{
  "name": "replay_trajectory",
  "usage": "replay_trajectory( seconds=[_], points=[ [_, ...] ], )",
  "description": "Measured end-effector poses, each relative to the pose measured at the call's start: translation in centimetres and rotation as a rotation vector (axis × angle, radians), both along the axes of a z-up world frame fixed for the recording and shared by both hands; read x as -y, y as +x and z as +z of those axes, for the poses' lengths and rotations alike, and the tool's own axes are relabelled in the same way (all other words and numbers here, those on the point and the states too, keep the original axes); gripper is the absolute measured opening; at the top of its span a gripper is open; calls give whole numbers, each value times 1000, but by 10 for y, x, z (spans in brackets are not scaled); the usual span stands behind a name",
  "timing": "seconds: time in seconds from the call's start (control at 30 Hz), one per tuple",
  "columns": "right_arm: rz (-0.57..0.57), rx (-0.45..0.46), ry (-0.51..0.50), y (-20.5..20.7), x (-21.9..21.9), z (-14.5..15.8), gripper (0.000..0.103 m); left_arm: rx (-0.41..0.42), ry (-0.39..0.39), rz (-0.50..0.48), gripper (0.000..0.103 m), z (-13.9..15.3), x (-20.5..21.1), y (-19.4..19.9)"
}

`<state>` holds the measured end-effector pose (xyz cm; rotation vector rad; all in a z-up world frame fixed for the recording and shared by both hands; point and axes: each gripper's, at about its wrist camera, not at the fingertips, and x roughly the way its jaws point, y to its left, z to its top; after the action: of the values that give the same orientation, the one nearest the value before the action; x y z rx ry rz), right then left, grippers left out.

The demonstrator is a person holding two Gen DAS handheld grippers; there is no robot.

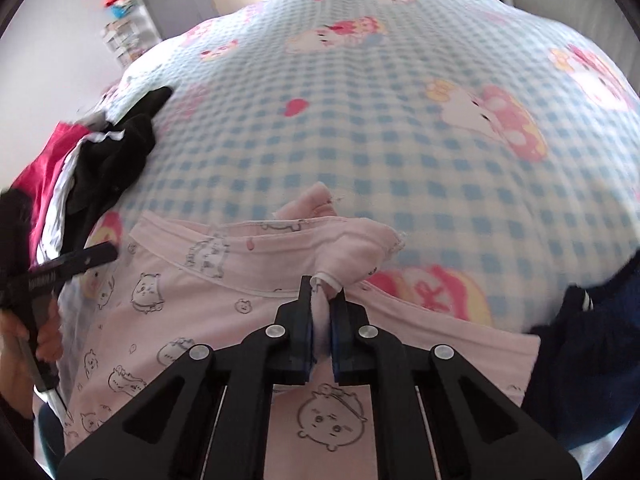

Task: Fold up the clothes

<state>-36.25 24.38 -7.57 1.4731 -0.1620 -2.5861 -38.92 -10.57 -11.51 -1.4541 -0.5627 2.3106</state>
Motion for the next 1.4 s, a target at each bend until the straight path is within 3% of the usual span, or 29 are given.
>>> replay_trajectory(
  seconds=[0.03,0.07,0.17,0.23,0.4,0.53,0.63,0.7,0.77,0.83,0.93,1.1,1.27,1.4],
  points=[
    [15,-5,7,-2,4,-1,7,7,-20,-4,32,-3,-4,-4],
    [26,-10,4,-4,8,1,7,3,-47,-6,3,-2,-7,-5],
    [61,-27,-5,-9,20,7,8,-105,-110,35,2,28,0,13],
    [97,-68,-32,-14,34,18,7,-168,-201,108,2,51,18,28],
    [187,-138,-36,-33,82,31,6,-184,-286,223,2,71,74,37],
    [216,-110,-36,-63,122,5,7,-109,-278,224,2,44,96,19],
    [170,22,-13,-90,130,-42,11,-43,-263,210,7,18,110,6],
    [150,83,-64,-103,128,-59,15,0,-258,197,7,7,116,4],
    [142,71,-94,-106,125,-55,20,-2,-296,174,9,13,108,9],
    [131,52,-116,-103,117,-41,32,-88,-289,144,13,33,96,28],
    [121,-29,-168,-76,97,-3,37,-210,-259,108,29,63,78,61],
    [135,-64,-208,7,68,36,42,-174,-231,104,30,71,47,123],
    [160,11,-249,110,55,22,44,-85,-128,119,30,50,10,178],
    [147,93,-233,183,58,-8,46,27,-161,109,30,22,-12,212]
  ],
)
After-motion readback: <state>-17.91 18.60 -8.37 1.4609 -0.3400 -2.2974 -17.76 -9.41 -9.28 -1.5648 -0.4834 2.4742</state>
